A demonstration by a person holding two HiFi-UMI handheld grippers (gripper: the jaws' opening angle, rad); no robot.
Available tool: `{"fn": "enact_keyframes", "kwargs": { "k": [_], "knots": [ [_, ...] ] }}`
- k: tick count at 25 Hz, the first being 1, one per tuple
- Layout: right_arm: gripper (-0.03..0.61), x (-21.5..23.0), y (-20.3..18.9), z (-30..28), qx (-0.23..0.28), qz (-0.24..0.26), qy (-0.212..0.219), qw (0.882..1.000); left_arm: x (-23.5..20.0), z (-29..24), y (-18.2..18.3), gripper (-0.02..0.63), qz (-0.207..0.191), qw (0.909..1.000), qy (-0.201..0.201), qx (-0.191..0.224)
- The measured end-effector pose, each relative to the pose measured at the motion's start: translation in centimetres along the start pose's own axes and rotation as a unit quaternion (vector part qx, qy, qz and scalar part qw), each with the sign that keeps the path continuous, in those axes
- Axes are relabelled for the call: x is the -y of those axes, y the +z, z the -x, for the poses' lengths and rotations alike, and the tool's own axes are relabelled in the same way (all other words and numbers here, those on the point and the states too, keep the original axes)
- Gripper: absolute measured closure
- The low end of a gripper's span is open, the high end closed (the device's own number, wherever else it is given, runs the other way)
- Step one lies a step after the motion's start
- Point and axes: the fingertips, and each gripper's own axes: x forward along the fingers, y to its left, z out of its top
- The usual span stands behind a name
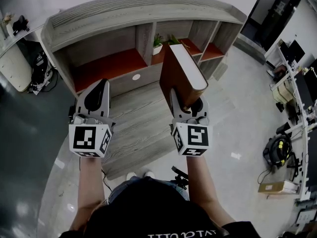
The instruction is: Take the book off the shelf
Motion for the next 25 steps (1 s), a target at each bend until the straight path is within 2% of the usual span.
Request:
{"fn": "enact_keyframes", "kwargs": {
  "k": [8, 14, 25],
  "knots": [
    [0.347, 0.9, 0.8, 0.6, 0.041, 0.028, 0.003, 0.999, -1.5, 0.5, -0.1, 0.601, 0.002, 0.9998, 0.02, 0.005],
    [0.347, 1.6, 0.4, 0.4, 0.039, 0.035, -0.005, 0.999, -1.8, 1.1, -0.4, 0.601, -0.021, 0.9996, 0.017, 0.008],
    [0.347, 1.1, 0.3, 0.1, 0.035, 0.041, 0.007, 0.999, -2.0, 1.1, 0.3, 0.601, -0.028, 0.9992, 0.021, 0.019]
  ]
}}
